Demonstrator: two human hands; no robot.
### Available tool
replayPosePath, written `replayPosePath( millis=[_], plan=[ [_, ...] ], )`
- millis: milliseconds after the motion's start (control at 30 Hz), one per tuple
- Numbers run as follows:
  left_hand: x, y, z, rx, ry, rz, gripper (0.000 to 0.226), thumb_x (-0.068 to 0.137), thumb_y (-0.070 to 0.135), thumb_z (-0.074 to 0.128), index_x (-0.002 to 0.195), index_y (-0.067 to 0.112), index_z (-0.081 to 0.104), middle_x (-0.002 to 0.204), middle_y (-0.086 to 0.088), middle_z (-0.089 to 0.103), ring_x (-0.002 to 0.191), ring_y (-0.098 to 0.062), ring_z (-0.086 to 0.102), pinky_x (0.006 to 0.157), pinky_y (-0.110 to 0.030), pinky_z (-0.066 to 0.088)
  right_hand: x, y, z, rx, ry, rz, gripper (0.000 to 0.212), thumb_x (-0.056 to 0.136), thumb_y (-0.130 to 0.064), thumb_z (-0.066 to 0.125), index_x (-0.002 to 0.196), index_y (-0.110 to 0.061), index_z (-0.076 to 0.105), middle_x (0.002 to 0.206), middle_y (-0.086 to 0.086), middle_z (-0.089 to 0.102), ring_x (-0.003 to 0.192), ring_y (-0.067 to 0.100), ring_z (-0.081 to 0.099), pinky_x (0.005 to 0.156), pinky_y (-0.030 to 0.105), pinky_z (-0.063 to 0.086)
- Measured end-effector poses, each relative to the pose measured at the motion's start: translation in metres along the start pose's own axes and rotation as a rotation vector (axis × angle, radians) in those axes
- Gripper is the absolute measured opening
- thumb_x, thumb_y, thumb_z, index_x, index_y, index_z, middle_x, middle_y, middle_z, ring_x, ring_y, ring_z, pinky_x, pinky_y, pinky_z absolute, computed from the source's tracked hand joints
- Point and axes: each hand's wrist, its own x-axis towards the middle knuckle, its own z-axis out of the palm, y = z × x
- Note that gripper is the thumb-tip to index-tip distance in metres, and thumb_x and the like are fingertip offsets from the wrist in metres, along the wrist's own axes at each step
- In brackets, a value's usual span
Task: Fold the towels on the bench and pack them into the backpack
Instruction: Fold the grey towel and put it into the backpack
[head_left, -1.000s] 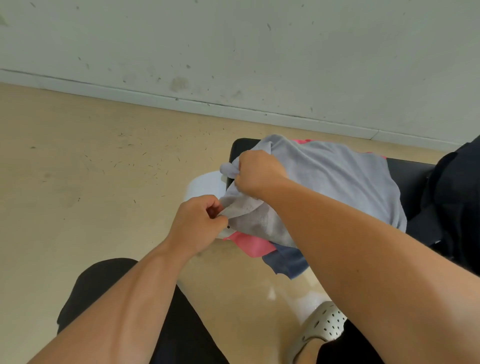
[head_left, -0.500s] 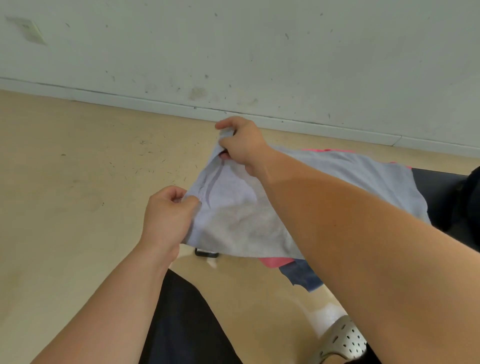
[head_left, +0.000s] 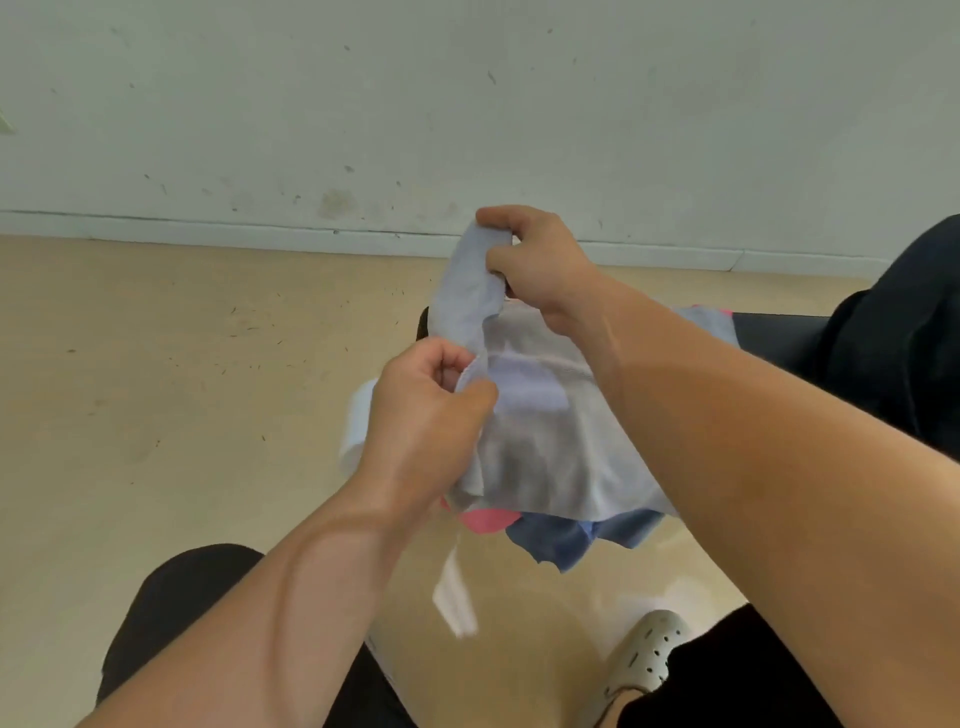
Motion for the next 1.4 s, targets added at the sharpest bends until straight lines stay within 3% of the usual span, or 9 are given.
replayPosePath(
  millis=[200,400,567,700,833,933,1133,1267,1400],
  plan=[
    [-0.01,0.001,0.087,0.157,-0.11,0.066,0.011,0.081,0.005,0.063,0.074,0.014,0.061,0.057,0.011,0.051,0.052,-0.002,0.045,0.05,-0.014,0.039,-0.018,0.039,-0.074,-0.049,0.055,0.03,0.06,0.081,0.007,0.048,0.135,-0.016,0.06,0.128,-0.007,0.058,0.122,0.013,0.056,0.102,0.031,0.05],
    [-0.011,-0.014,0.154,0.264,-0.185,0.06,0.01,0.083,0.01,0.061,0.077,0.017,0.06,0.065,0.01,0.058,0.06,-0.004,0.051,0.058,-0.019,0.044,-0.021,0.078,-0.127,-0.069,0.094,0.086,0.06,0.083,0.005,0.047,0.137,-0.016,0.059,0.132,-0.005,0.058,0.123,0.012,0.054,0.106,0.029,0.047],
    [-0.013,-0.017,0.162,0.37,-0.396,-0.014,0.018,0.088,0.046,0.066,0.094,0.029,0.066,0.086,0.012,0.068,0.081,-0.003,0.064,0.078,-0.022,0.052,-0.03,0.122,-0.141,-0.313,0.05,0.181,0.052,0.088,-0.013,0.058,0.14,-0.015,0.053,0.14,0.005,0.05,0.12,0.022,0.056,0.101,0.032,0.047],
    [-0.004,-0.024,0.121,0.425,-0.083,0.094,0.013,0.09,0.033,0.064,0.082,0.023,0.066,0.08,0.01,0.067,0.077,-0.004,0.06,0.069,-0.016,0.045,-0.041,0.136,-0.12,-0.696,0.112,0.056,0.056,0.088,-0.042,0.06,0.14,-0.024,0.049,0.148,0.007,0.035,0.129,0.032,0.042,0.106,0.043,0.039],
    [0.006,-0.053,0.07,0.513,0.177,-0.055,0.009,0.087,0.034,0.065,0.089,0.026,0.061,0.086,0.008,0.064,0.081,-0.014,0.062,0.071,-0.034,0.051,-0.054,0.122,-0.088,-0.969,0.071,-0.14,0.056,0.093,-0.057,0.047,0.143,-0.034,0.045,0.161,0.004,0.022,0.146,0.032,0.019,0.112,0.05,0.022],
    [0.004,-0.069,0.052,0.579,0.166,-0.14,0.015,0.083,0.036,0.067,0.088,0.023,0.059,0.085,0.001,0.064,0.074,-0.021,0.064,0.062,-0.041,0.057,-0.052,0.108,-0.062,-1.008,-0.12,-0.198,0.053,0.098,-0.059,0.034,0.145,-0.037,0.043,0.164,-0.001,0.02,0.151,0.032,0.009,0.115,0.054,0.014],
    [0.004,-0.078,0.051,0.739,0.056,-0.063,0.016,0.082,0.029,0.071,0.076,0.018,0.06,0.07,0.004,0.063,0.07,-0.019,0.062,0.065,-0.038,0.052,-0.04,0.086,-0.014,-1.119,-0.331,-0.236,0.054,0.098,-0.065,0.019,0.15,-0.053,0.027,0.162,0.004,0.023,0.144,0.036,0.02,0.111,0.055,0.019],
    [0.004,-0.079,0.043,0.637,0.08,-0.051,0.018,0.083,0.022,0.07,0.071,0.017,0.057,0.065,0.003,0.06,0.061,-0.021,0.058,0.061,-0.042,0.053,-0.039,0.078,0.006,-1.278,-0.286,-0.181,0.056,0.099,-0.066,0.019,0.15,-0.048,0.032,0.158,0.01,0.027,0.141,0.039,0.023,0.111,0.057,0.02],
    [-0.002,-0.079,0.037,0.443,0.045,-0.104,0.024,0.078,0.018,0.068,0.066,0.012,0.048,0.057,0.002,0.048,0.053,-0.02,0.043,0.049,-0.04,0.044,-0.04,0.07,0.016,-1.357,-0.198,-0.237,0.05,0.101,-0.059,0.029,0.131,-0.033,0.06,0.146,0.012,0.036,0.131,0.035,0.032,0.106,0.051,0.028]
  ],
)
